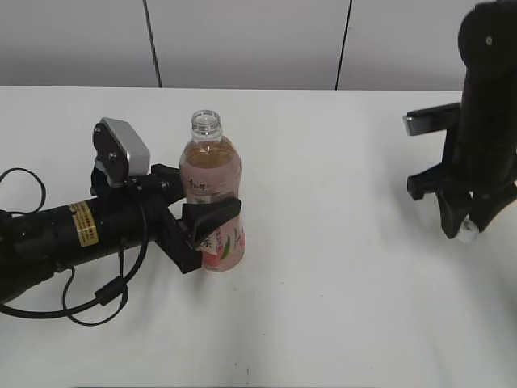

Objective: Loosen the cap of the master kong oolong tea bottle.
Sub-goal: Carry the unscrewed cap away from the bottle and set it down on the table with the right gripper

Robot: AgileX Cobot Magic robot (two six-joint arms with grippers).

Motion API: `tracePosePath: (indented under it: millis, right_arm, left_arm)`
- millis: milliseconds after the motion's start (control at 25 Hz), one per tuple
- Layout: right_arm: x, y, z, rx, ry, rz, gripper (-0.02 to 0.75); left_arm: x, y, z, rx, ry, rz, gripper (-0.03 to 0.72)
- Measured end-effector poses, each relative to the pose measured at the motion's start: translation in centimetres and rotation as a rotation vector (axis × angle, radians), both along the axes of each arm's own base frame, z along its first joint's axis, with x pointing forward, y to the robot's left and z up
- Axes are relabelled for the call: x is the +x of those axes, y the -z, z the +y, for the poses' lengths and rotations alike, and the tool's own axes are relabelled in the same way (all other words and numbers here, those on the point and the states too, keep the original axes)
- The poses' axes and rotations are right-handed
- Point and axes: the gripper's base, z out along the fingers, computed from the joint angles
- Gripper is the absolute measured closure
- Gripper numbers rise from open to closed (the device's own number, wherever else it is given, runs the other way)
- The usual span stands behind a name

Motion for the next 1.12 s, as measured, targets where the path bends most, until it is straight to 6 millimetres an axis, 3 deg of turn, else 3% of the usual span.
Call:
tracePosePath:
  millis: [120, 240, 400, 880, 1120]
  right_arm:
    - [-1.3, 2.5, -0.9, 0.019, 0.030, 0.000, 0.465]
    - [-1.8, 3.7, -0.9, 0.045, 0.042, -0.028, 0.465]
    - [-1.7, 4.0, -0.8, 0.056, 0.048, -0.047, 0.442]
    - [-1.5, 4.6, -0.7, 0.070, 0.059, -0.053, 0.211]
    - [-1.5, 4.6, -0.6, 0.080, 0.070, -0.051, 0.193]
  left_arm:
    - [0.0, 0.0, 0.0, 0.000, 0.000, 0.000, 0.303]
    - [0.0, 0.0, 0.0, 0.000, -0.002, 0.000, 0.303]
    - [0.0, 0.0, 0.0, 0.000, -0.002, 0.000, 0.303]
    - [0.0, 0.0, 0.0, -0.001, -0.002, 0.002, 0.303]
    - [0.2, -0.1, 0.1, -0.009, -0.028, 0.004, 0.241]
